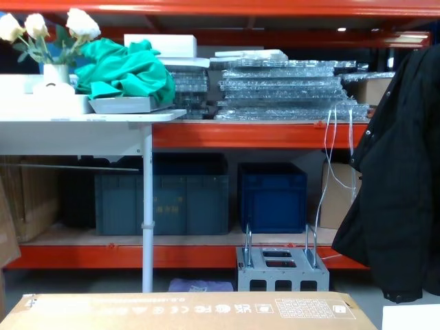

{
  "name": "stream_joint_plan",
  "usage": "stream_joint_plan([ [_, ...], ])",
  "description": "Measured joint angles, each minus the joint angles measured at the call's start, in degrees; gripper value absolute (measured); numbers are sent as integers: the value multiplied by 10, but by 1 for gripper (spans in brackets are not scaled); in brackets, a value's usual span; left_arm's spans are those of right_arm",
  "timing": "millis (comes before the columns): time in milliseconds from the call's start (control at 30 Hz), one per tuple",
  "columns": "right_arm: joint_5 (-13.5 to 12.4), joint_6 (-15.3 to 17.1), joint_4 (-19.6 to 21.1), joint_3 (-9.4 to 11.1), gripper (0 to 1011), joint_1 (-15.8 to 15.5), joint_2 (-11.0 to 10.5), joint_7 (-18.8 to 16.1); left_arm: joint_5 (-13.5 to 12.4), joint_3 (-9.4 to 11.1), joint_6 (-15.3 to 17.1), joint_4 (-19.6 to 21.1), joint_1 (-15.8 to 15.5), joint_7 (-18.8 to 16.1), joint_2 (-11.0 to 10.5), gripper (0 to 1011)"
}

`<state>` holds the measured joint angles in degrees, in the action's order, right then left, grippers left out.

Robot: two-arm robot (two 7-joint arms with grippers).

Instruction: Use one hand to grasp the basket and place it at the designated location.

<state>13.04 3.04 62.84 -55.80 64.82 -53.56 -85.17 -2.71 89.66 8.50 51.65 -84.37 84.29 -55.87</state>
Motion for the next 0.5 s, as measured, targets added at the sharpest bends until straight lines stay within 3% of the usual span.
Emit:
stream_joint_plan([
  [500,4,-28,-69,-38,1000,11,48,-4,0,0,0,0,0,0,0,0],
])
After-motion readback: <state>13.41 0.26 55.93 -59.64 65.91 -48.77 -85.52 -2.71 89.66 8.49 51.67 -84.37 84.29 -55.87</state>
